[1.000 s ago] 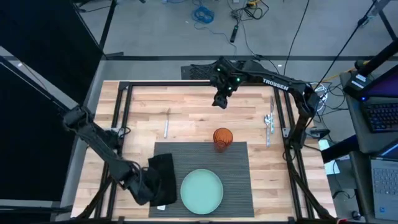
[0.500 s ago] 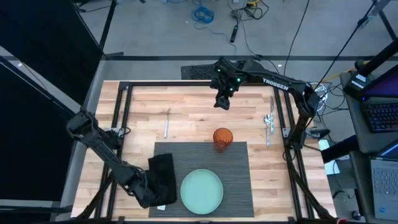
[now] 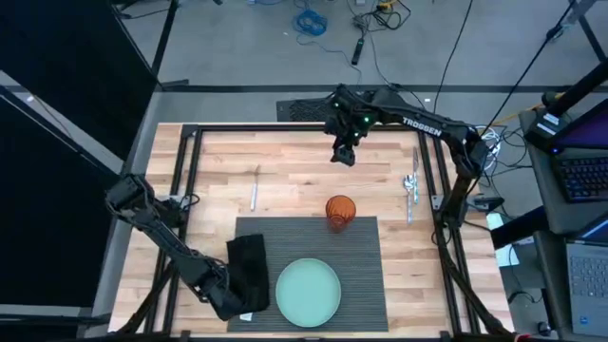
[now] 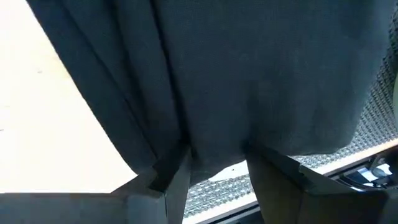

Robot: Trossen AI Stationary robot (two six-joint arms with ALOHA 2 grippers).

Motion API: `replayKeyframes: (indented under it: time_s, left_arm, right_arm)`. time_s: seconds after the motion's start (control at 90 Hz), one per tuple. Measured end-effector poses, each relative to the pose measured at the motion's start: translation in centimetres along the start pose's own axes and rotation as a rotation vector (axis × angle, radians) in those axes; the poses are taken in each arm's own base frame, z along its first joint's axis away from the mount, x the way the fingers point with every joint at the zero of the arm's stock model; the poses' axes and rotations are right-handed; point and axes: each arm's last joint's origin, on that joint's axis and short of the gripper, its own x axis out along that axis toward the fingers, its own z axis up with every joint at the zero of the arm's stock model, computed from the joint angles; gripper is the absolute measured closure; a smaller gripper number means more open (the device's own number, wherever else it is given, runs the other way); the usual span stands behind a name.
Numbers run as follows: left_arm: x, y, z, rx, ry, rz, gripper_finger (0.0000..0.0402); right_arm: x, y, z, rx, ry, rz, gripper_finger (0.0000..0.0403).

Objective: Set table place
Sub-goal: Put the black napkin on the gray mat to the left of the green plate

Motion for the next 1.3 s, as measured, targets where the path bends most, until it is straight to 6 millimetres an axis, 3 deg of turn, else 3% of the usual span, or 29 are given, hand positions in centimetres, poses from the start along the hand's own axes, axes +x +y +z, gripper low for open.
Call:
replayKeyframes:
  time_s: [0.3,0.633,1.3]
  left_arm:
    - [0.00,-0.01,0.05,0.019,-0.015,-0.008,0.0270]
    - [0.00,-0.18,-0.07,0.045,-0.004,-0.027,0.0395]
    - [-0.81,-0.72,-0.50,0.072,0.030,-0.096,0.0401]
  right_arm:
    - [-0.01,-0.06,0.19,0.001,-0.019,-0.005,0.0149]
    - [-0.01,-0.07,0.27,0.011,-0.026,-0.006,0.0149]
    - [-0.01,-0.10,0.38,0.004,-0.037,-0.009,0.0149]
